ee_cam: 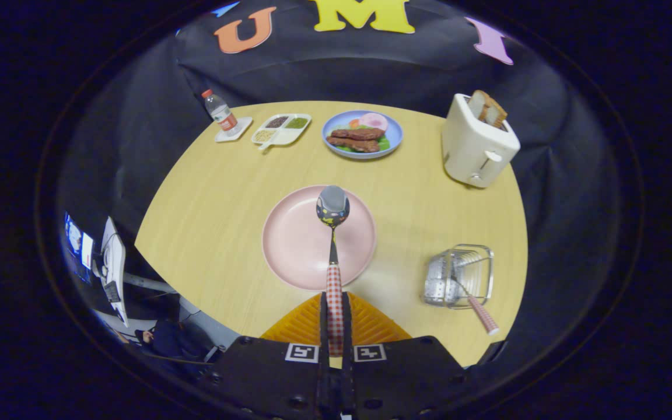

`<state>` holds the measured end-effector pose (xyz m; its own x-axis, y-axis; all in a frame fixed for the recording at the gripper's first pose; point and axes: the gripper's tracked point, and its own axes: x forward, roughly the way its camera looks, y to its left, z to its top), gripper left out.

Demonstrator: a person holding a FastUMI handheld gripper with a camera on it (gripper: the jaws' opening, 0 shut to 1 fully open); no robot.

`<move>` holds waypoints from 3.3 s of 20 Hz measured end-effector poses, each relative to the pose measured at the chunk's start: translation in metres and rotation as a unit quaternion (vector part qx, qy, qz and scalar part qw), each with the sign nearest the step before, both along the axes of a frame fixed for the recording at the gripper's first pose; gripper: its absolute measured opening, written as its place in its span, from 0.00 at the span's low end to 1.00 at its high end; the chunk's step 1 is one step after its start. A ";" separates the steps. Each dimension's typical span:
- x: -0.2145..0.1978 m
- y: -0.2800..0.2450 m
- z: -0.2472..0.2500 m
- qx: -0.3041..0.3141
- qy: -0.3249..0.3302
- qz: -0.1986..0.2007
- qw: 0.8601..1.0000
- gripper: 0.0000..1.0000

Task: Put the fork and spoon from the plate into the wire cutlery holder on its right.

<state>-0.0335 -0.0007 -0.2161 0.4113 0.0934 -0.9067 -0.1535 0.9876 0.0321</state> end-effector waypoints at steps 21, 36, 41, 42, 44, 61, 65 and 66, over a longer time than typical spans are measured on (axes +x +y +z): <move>-0.029 -0.158 -0.014 -0.027 0.265 -0.099 0.959 0.07; -0.006 -0.146 -0.018 -0.025 0.313 -0.128 0.941 0.14; -0.006 -0.144 -0.016 -0.016 0.299 -0.135 0.945 0.24; -0.005 -0.144 -0.015 -0.015 0.287 -0.134 0.948 0.28; 0.005 -0.143 -0.007 -0.012 0.244 -0.130 0.961 0.38; 0.058 -0.098 0.147 0.088 -0.322 -0.115 0.936 0.97; 0.040 -0.088 0.229 0.066 -0.475 -0.108 0.871 0.96; 0.031 -0.086 0.239 0.068 -0.495 -0.117 0.858 0.96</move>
